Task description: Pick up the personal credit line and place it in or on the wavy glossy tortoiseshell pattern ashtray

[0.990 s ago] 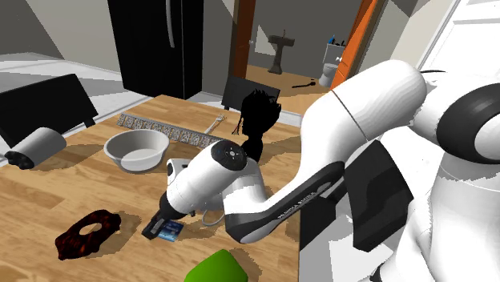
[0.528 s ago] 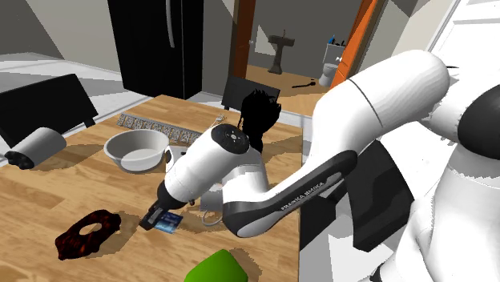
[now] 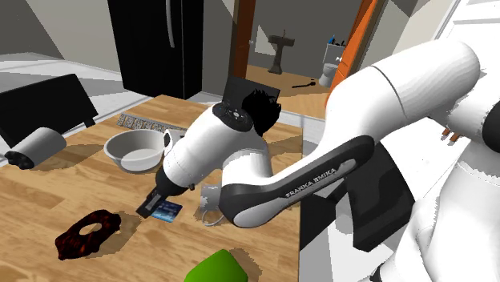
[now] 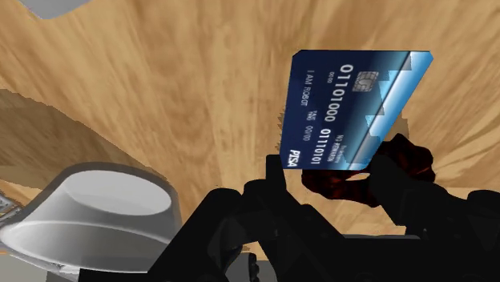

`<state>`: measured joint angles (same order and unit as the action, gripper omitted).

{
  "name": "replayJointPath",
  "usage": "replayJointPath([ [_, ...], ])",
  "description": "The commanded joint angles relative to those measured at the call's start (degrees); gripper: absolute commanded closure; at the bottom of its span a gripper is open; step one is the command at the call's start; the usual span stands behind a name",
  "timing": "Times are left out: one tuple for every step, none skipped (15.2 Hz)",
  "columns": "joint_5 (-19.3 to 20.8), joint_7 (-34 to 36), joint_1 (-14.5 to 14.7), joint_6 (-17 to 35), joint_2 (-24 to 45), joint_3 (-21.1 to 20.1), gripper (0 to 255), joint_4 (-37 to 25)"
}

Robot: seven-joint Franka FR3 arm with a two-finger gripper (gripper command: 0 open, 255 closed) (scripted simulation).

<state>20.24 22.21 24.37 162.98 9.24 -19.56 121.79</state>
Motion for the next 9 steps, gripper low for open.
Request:
replayJointPath([
  [-1.70, -1.38, -0.46, -1.26, -1.08, -0.69, 255, -0.26],
  [-2.46, -2.01, -0.64, -1.91, -1.52, -0.96, 255, -0.51],
  [-3.19, -2.61, -0.79, -2.55, -1.96, -1.19, 255, -0.77],
  [-3.90, -3.19, -0.92, -3.21, -2.39, -1.40, 255, -1.05],
  [-4.58, -3.75, -1.04, -3.87, -2.81, -1.59, 255, -1.34],
  [-5.18, -4.25, -1.13, -4.48, -3.19, -1.75, 255, -1.62],
  [-3.54, -2.79, -0.37, -5.57, -1.15, -1.58, 255, -4.45],
  [-2.08, -1.52, 0.42, -6.72, 0.89, -1.41, 255, -7.36],
  [-0.81, -0.43, 1.30, -7.92, 2.96, -1.19, 255, -10.33],
])
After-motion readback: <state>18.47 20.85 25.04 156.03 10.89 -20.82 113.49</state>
